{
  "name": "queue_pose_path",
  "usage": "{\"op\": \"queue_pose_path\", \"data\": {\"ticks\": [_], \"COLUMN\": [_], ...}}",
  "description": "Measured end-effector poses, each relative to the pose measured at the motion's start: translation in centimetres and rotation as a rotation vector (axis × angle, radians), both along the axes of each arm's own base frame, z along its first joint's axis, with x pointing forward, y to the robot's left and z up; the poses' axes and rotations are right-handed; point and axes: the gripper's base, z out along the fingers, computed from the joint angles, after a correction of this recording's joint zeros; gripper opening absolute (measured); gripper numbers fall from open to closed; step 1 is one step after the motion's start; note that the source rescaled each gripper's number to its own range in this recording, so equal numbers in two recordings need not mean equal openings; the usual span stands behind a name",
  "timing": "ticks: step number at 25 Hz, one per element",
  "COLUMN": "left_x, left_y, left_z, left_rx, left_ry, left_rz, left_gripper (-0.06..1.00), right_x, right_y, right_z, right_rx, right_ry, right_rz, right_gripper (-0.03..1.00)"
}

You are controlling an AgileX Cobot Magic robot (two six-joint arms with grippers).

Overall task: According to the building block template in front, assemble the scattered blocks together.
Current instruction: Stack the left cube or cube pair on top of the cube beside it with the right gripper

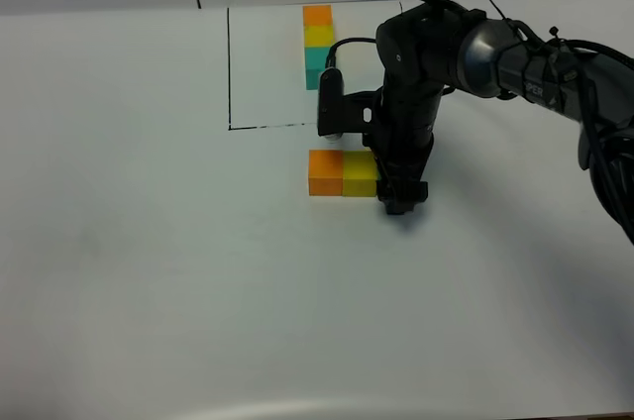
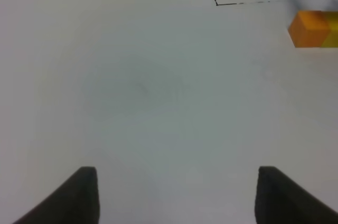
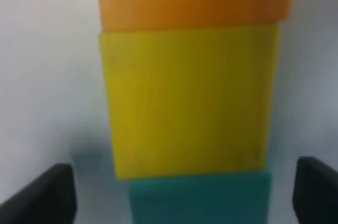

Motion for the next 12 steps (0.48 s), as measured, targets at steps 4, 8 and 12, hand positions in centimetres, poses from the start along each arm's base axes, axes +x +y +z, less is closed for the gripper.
{"op": "queue_pose_path", "data": {"ticks": [4,8,12], "left_x": [0.0,0.0,0.0], "left_y": [0.0,0.0,0.0], "left_z": [0.0,0.0,0.0], "left_rx": [0.000,0.000,0.000], "left_ry": [0.000,0.000,0.000], "left_rz": [0.000,0.000,0.000], "left_gripper": [0.35,0.35,0.35], "right_x": [-0.4,-2.3,-5.7], "right_y": [-1.0,-4.0,-8.4], "right_z": [4.4,7.7,9.5], "right_rx": [0.027,0.091,0.252], "right_ry": [-0.070,-0.124,-0.236], "right_rz": [-0.075,-0.262,-0.535], "right_gripper": [0.83,0.84,0.84]}}
